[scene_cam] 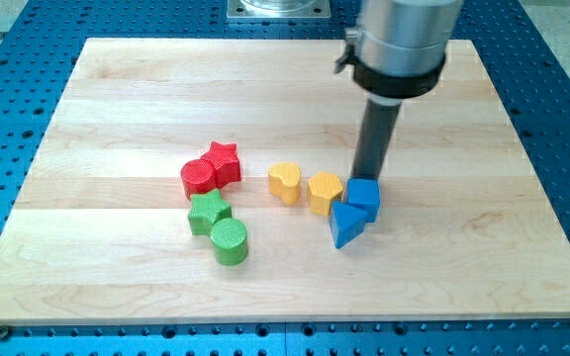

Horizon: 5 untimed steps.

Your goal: Push the blue blocks to the bottom center of the board

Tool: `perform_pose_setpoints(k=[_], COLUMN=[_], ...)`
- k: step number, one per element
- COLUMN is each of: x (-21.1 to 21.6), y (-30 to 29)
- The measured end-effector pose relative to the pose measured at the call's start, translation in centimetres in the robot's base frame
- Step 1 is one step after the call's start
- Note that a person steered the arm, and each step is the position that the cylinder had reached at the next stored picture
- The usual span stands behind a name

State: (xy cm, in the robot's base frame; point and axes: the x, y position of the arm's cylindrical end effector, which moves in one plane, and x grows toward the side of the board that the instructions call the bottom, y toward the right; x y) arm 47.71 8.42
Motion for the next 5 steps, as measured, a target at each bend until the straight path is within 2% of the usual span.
perform_pose_setpoints(k=[1, 2, 3, 5], x=[4.2, 6.4, 6.5, 3.5], y=[-0.2, -0.2, -1.0, -1.3])
